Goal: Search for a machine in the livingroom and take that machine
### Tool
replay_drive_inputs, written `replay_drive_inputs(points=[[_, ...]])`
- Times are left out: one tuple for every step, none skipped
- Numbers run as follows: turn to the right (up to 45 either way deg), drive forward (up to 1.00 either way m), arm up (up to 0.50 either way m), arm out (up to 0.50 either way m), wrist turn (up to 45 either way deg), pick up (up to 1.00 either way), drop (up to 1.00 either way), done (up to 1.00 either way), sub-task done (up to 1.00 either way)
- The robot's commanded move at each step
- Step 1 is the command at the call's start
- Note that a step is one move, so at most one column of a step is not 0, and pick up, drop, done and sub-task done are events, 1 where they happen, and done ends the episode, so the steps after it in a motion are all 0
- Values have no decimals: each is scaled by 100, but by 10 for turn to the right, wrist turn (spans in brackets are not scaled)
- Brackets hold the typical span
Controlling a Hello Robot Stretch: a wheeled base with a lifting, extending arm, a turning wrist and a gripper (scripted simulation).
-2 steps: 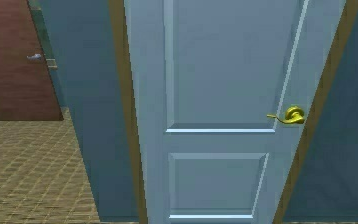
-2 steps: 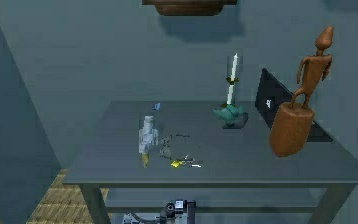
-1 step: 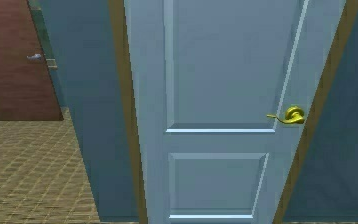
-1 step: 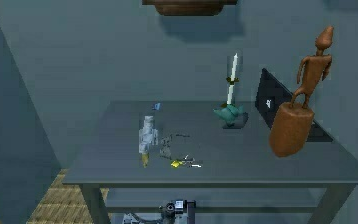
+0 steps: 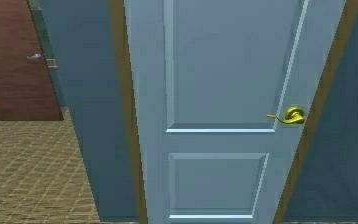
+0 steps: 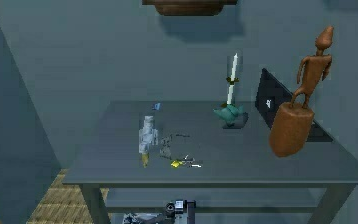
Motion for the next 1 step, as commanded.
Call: replay_drive_inputs(points=[[0, 0, 0, 0, 450, 0, 0, 0, 0]])
